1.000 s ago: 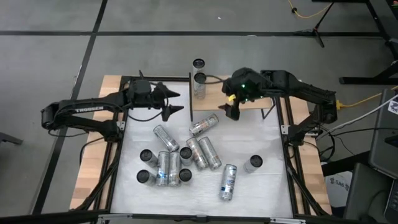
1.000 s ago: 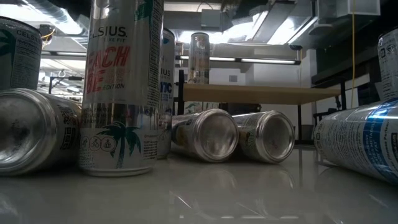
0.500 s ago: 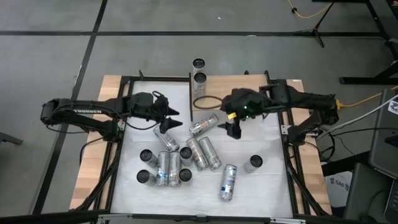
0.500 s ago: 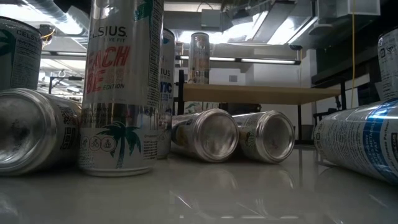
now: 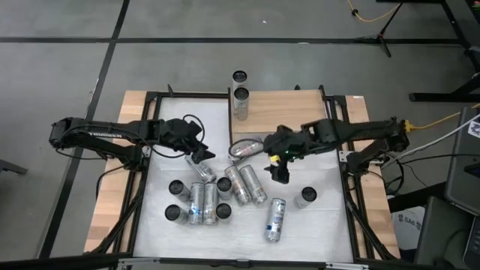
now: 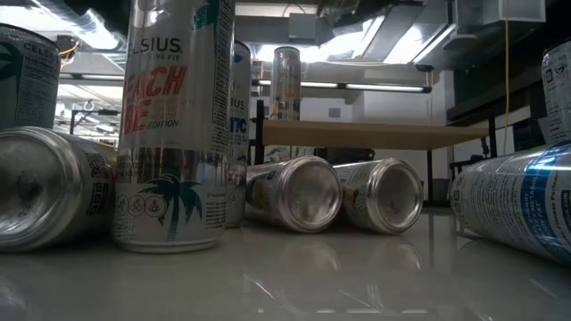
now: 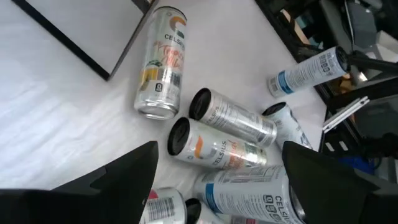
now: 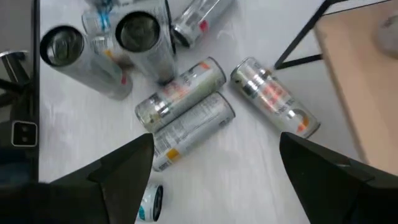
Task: Place canned beverage on shelf
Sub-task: Put the right orange soda can on the shelf aligned with the other orange soda cans
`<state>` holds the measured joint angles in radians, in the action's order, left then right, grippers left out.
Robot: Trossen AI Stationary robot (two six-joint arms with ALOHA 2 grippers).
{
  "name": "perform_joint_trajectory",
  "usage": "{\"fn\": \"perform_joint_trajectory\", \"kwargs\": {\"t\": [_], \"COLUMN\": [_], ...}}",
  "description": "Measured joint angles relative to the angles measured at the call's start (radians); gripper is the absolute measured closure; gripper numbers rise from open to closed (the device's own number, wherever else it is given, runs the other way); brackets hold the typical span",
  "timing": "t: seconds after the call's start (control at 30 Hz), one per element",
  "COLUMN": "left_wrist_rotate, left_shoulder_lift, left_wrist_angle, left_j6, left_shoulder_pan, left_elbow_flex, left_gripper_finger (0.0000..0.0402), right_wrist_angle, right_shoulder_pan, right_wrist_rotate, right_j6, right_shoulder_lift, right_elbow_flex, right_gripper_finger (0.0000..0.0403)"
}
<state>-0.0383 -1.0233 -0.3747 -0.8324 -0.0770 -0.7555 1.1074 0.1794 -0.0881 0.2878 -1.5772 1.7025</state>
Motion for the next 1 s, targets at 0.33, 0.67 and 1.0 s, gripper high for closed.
{"fn": "perform_joint_trajectory", "kwargs": {"t": [0.33,0.67,1.0], "left_wrist_rotate": [0.001,0.054,0.082], "left_shoulder_lift": [0.0,0.0,0.0], "left_wrist_angle": [0.0,0.0,0.0], "left_j6": [0.004,0.005,0.005], "left_shoulder_pan": [0.031,0.075,0.092], "left_elbow_flex": [0.0,0.0,0.0], "left_gripper_finger": [0.0064,0.0064,0.0064], "right_wrist_angle": [-0.19,-0.224,-0.28], "right_shoulder_pan": [0.039,0.037,0.02], "right_wrist_rotate": [0.006,-0.007,-0.089], "right_j6": [0.0,0.166,0.369], "right_shoulder_lift": [0.001,0.001,0.001], "right_elbow_flex": [-0.136,-0.202,-0.339], "right_gripper_finger": [0.0063,0.0063,0.0063]}}
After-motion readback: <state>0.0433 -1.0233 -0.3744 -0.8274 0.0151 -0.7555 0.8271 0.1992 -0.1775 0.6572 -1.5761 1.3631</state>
